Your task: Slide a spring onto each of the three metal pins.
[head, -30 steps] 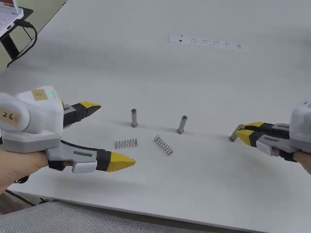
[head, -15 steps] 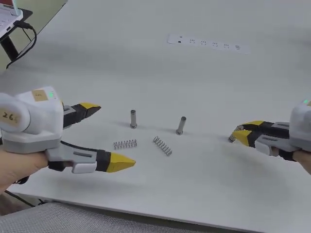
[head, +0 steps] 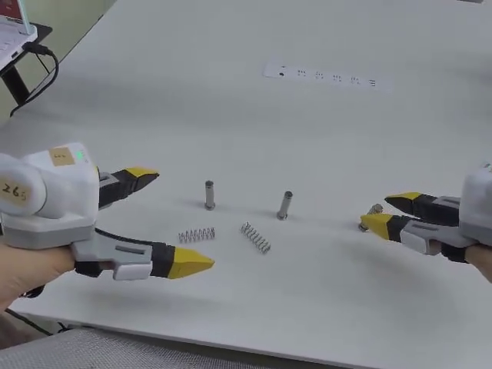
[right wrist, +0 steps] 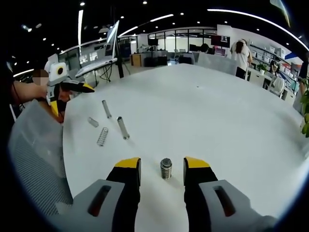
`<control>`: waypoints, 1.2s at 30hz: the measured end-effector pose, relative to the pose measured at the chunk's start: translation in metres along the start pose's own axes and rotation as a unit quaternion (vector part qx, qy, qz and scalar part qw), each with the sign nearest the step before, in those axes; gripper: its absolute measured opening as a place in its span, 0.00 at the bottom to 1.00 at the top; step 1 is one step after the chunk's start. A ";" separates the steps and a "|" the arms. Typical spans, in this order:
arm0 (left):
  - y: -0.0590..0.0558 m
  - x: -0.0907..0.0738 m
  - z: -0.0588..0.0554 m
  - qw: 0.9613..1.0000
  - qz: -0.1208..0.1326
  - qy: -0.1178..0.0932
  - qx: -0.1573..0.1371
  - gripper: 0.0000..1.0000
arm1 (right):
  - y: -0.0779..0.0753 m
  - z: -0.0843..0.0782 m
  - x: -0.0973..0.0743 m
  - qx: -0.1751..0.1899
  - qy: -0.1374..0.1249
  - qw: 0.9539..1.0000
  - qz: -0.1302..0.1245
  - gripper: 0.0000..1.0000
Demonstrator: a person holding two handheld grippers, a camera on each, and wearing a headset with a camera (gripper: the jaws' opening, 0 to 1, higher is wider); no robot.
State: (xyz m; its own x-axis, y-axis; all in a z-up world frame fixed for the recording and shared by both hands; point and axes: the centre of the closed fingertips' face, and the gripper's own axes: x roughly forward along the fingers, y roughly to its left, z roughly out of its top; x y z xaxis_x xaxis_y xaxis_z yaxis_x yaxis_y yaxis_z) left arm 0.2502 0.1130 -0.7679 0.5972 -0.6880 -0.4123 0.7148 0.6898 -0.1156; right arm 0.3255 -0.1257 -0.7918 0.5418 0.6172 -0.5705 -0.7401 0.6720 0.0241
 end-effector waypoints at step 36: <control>0.006 -0.008 0.008 1.000 0.004 0.003 0.008 0.97 | 0.062 0.051 -0.012 -0.016 -0.049 0.998 0.047 0.48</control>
State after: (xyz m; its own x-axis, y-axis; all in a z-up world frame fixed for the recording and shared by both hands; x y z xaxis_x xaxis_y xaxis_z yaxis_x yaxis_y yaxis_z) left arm 0.2530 0.1207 -0.7580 0.6012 -0.6807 -0.4186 0.7151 0.6921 -0.0983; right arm 0.2936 -0.0706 -0.7421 0.5046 0.7154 -0.4833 -0.8014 0.5963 0.0460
